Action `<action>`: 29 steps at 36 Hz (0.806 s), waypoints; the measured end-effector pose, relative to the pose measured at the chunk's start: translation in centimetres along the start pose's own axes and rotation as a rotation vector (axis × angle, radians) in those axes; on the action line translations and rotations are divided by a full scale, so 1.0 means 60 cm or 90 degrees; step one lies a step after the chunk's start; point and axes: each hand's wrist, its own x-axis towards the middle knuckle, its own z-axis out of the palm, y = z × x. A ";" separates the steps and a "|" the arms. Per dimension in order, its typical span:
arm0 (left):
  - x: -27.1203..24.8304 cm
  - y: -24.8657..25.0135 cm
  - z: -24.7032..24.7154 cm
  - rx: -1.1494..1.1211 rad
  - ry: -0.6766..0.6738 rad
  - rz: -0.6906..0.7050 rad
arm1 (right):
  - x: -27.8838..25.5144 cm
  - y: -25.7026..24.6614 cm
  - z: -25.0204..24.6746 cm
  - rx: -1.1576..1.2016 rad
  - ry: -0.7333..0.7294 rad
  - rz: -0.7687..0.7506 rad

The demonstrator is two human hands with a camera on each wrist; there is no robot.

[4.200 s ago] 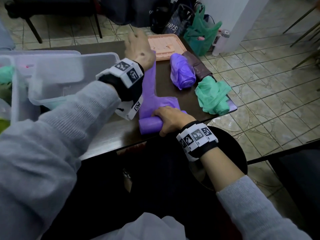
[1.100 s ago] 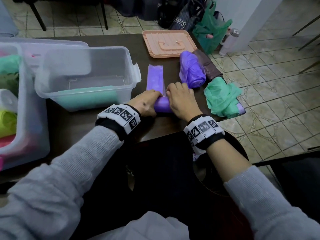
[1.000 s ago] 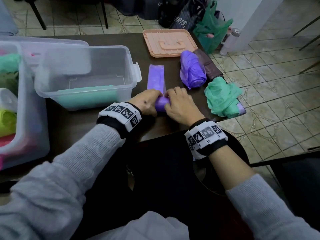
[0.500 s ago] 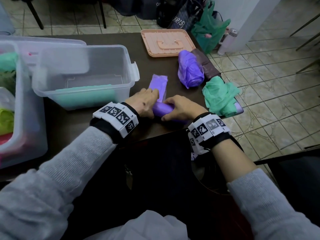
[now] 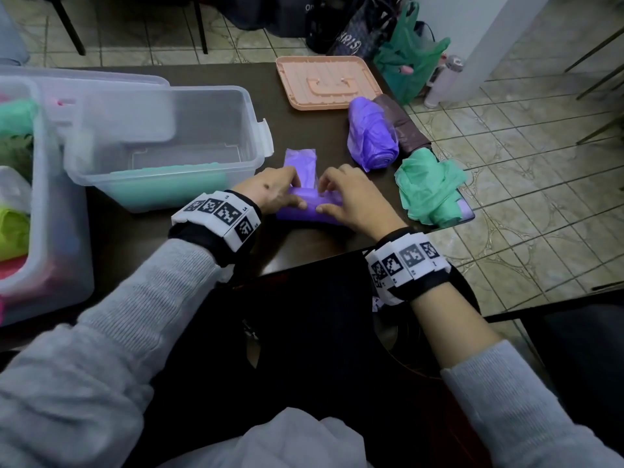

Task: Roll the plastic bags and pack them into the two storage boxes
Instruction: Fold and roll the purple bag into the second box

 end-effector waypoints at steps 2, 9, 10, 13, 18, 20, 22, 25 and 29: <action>0.002 0.000 0.001 -0.009 0.006 -0.005 | -0.002 -0.012 0.006 -0.042 0.015 -0.017; -0.001 0.009 0.003 0.000 0.064 0.010 | -0.012 -0.019 0.012 -0.097 -0.003 -0.020; -0.002 0.011 0.005 0.003 0.093 0.019 | -0.011 -0.018 0.012 -0.091 0.001 -0.017; -0.004 0.019 0.011 0.033 0.159 0.055 | -0.006 -0.017 0.014 -0.074 -0.002 -0.004; -0.003 0.027 0.019 0.058 0.183 0.072 | 0.003 -0.014 0.014 -0.061 -0.022 0.018; -0.004 0.025 0.019 0.067 0.160 0.083 | 0.002 -0.011 0.015 -0.053 -0.030 0.029; -0.008 0.021 0.017 0.075 0.125 0.105 | 0.001 -0.008 0.016 -0.036 -0.039 0.039; -0.013 0.010 0.015 0.061 0.074 0.129 | -0.003 -0.003 0.012 0.001 -0.073 0.048; -0.017 0.002 0.017 0.008 0.045 0.121 | -0.009 0.000 0.000 0.038 -0.139 0.060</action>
